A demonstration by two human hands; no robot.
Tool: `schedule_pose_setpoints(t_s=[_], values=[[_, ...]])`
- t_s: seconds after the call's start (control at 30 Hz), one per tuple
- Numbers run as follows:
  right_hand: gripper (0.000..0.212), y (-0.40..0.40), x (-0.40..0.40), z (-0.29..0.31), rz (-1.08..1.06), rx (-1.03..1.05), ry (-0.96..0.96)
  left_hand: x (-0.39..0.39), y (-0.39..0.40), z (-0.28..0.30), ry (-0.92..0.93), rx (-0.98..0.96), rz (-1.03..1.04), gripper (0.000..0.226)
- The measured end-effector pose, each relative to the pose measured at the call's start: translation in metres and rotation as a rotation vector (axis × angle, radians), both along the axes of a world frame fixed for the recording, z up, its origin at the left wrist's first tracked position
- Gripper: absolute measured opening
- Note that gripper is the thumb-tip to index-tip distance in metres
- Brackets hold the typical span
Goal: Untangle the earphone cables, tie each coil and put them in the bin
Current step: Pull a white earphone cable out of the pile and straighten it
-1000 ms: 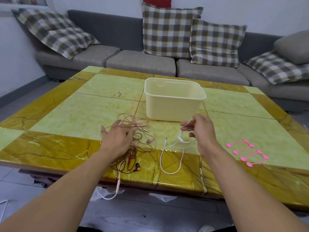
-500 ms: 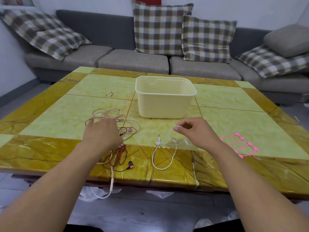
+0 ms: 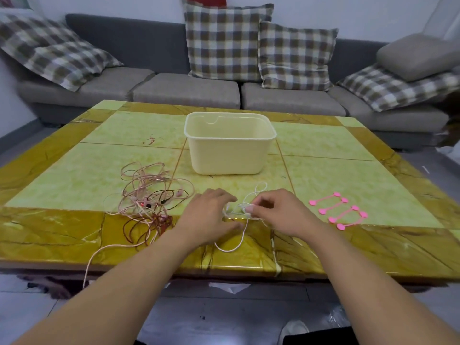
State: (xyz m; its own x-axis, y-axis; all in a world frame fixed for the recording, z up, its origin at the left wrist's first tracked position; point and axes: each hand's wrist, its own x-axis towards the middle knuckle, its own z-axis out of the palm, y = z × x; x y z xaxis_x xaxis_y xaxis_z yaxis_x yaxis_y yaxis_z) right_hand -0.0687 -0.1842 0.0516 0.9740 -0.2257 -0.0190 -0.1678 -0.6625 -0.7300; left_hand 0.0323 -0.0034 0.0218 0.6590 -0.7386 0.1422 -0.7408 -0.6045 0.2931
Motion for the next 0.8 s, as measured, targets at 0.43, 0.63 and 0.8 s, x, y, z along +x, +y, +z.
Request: schedule_pose_setpoints(t_s=[0.43, 0.63, 0.8], values=[[0.021, -0.008, 0.037, 0.006, -0.698, 0.626, -0.538, 0.015, 0.013, -0.007, 0.409, -0.323, 0.106, 0.023], [0.021, -0.011, 0.048, -0.007, -0.643, 0.578, -0.394, 0.018, 0.027, 0.015, 0.523, -0.782, 0.316, 0.04], [0.018, -0.007, 0.047, -0.014, -0.481, -0.069, -0.081, 0.019, 0.034, 0.024, 0.511, -0.807, 0.335, 0.041]])
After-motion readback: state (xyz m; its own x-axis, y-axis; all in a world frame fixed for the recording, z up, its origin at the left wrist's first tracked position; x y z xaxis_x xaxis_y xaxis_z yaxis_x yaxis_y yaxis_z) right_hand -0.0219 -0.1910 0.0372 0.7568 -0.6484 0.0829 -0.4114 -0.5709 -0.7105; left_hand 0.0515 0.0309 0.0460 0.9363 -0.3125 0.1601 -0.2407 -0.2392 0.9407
